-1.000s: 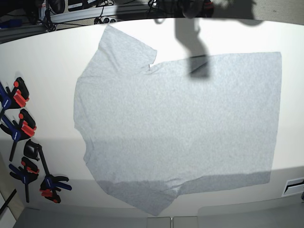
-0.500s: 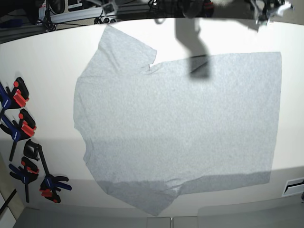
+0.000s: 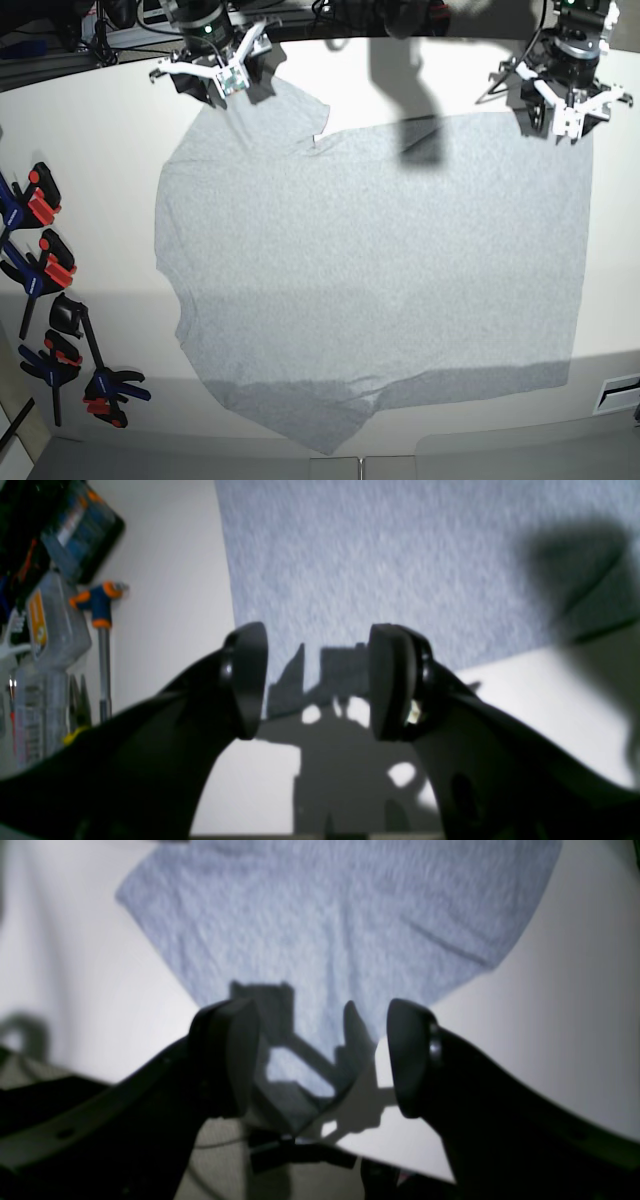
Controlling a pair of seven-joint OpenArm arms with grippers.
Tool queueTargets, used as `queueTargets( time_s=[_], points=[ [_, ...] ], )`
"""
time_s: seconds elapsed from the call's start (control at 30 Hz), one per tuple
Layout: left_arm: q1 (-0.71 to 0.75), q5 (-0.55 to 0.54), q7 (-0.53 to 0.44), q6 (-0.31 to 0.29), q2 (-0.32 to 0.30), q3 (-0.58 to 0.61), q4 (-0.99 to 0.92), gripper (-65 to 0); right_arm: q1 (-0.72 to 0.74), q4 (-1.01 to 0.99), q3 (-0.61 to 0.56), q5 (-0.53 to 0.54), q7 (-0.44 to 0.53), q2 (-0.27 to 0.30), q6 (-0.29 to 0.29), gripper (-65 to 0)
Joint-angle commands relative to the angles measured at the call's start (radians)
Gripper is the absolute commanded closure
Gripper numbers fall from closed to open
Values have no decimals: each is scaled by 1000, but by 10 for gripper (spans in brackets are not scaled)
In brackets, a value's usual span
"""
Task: Fold the T-shirt properly
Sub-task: 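Lower both grippers to the shirt's shoulder corners at the collar edge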
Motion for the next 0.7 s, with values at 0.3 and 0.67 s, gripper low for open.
queueTargets(
  time_s=[0.3,0.67],
  points=[
    [0,2,-23,7,-6,-6,18,-305,61,-80,0,-2,-31,6,229,-372],
    [0,2,-23,7,-6,-6,18,-305,77,-174,0,-54,-30,82,234,-372]
  ],
)
